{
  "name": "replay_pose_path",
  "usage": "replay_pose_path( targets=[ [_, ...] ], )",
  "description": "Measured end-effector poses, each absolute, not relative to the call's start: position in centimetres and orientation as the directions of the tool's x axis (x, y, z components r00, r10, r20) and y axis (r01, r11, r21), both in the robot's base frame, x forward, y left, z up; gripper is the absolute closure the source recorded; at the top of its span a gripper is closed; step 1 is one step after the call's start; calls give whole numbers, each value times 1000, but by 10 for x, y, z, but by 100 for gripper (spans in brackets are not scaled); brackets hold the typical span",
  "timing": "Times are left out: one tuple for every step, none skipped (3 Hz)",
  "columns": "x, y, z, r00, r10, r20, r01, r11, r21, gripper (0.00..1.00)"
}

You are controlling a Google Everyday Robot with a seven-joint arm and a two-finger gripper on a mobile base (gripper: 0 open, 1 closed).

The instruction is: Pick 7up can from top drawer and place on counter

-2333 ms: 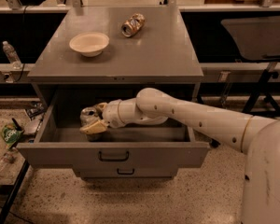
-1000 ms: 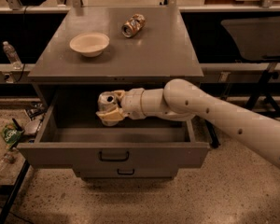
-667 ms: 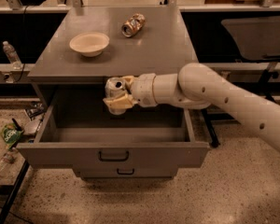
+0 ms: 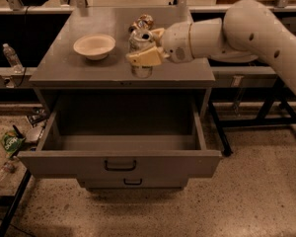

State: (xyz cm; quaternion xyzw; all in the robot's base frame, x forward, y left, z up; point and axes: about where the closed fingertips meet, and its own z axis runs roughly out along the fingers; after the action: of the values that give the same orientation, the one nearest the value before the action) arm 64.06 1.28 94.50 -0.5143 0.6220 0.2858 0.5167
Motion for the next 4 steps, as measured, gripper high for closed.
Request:
replay_pose_path(
  targets=[
    [712, -3, 944, 15, -394, -919, -907, 381, -178, 100],
    [754, -8, 924, -16, -430, -903, -881, 434, -191, 100],
    [782, -19, 905, -61, -442, -895, -847, 498, -188, 94],
    [799, -28, 889, -102, -417, -903, -823, 545, -159, 76]
  ],
)
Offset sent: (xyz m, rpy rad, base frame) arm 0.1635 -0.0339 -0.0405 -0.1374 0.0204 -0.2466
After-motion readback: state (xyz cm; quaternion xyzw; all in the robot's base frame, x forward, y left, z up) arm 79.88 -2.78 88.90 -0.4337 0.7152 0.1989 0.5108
